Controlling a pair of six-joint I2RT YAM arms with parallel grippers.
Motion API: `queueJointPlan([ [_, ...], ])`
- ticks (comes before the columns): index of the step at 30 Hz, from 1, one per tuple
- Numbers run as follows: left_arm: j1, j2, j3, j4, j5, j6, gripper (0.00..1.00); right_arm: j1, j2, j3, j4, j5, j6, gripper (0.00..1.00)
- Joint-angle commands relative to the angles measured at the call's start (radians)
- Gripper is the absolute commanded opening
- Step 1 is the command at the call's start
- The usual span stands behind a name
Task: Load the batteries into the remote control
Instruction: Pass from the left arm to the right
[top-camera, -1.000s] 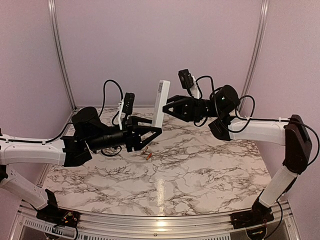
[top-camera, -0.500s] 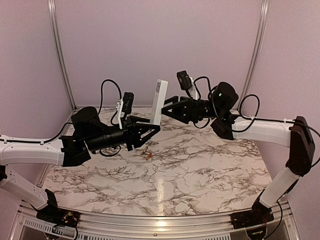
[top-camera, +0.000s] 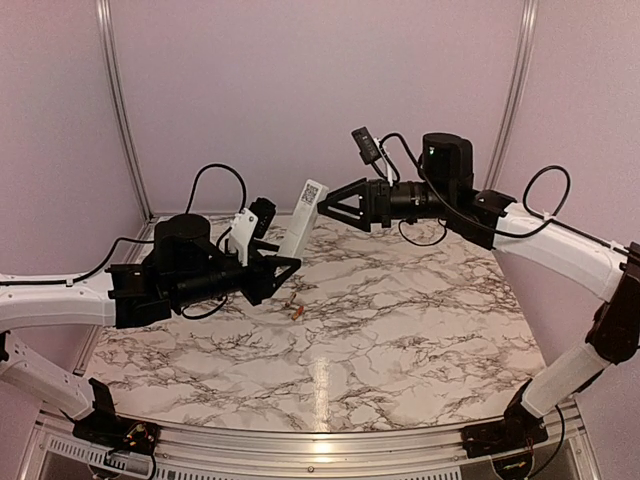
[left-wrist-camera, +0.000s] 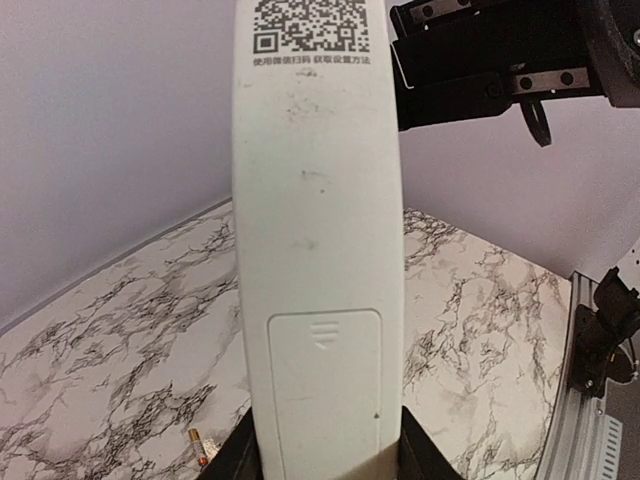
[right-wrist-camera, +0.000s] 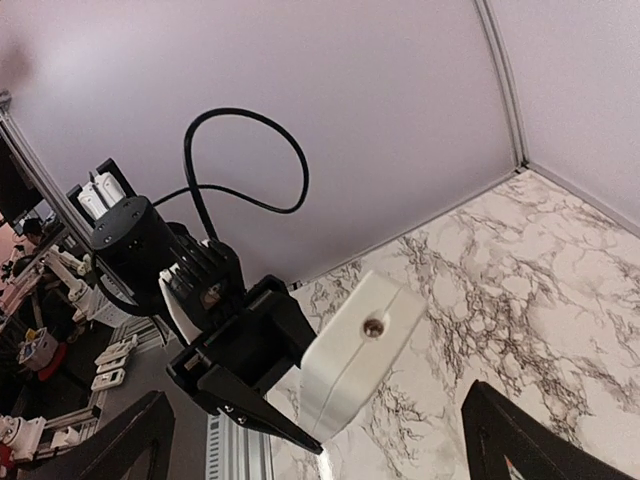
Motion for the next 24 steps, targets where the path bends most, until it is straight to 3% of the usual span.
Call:
queueJointPlan([
  [1, -0.030, -0.018, 0.047, -0.141, -0.158, 0.127, 0.13, -0.004, 0.029, 0.085, -0.304, 0.140, -0.082, 0.99],
  [8, -0.095, 0.018, 0.091, -0.220, -0.280, 0.215, 0.14, -0.004, 0.081, 0.113, -0.332, 0.059, -0.035, 0.89],
  [24, -0.159, 0.095, 0.146, -0.298, -0.395, 0.322, 0.12, -0.002, 0.096, 0.094, -0.393, 0.017, -0.045, 0.39],
])
